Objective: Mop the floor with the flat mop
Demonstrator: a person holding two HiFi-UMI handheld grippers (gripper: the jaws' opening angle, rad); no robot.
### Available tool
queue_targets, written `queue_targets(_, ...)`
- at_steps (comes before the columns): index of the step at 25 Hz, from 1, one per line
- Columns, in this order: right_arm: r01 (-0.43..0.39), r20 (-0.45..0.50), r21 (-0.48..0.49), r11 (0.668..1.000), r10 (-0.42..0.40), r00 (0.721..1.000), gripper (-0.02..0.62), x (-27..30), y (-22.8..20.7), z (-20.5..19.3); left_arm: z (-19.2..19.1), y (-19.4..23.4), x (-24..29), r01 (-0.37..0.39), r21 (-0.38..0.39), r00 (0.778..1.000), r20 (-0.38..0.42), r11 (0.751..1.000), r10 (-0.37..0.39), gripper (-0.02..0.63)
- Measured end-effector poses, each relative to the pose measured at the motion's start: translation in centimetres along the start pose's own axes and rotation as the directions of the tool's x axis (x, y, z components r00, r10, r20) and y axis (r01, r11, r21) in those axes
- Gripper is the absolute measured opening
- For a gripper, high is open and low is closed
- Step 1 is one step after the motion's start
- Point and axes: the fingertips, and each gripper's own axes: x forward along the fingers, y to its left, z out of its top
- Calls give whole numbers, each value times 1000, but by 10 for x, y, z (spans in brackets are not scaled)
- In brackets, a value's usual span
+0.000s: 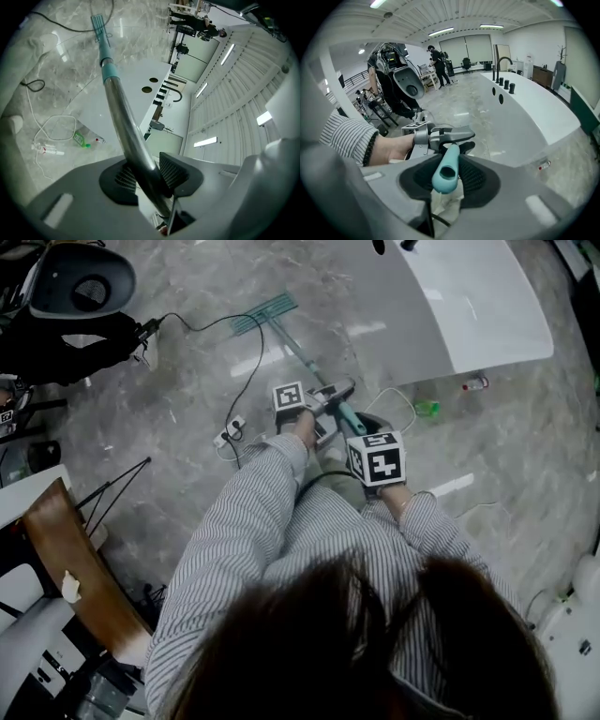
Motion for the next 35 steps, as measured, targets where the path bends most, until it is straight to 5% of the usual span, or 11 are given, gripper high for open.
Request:
queue_targets(6, 15, -4, -12, 1000, -15, 1000, 112, -66, -13, -60, -94, 19, 7, -11, -37, 997, -72, 999, 9, 129)
queue_targets(13, 34, -3, 20, 999, -34, 999, 112, -109, -32, -89, -153, 28, 23, -49, -61, 987, -153, 997, 39, 130)
queue_targets(28, 18, 0, -29, 999, -18, 1000, 112, -106, -31, -86, -150, 26, 25, -28, -45, 983, -182, 999, 19, 133)
queue_targets(35, 10, -14, -81, 997, -11, 1000, 114, -83, -28, -59, -117, 16, 27, -42, -33, 980, -195, 999, 34, 137)
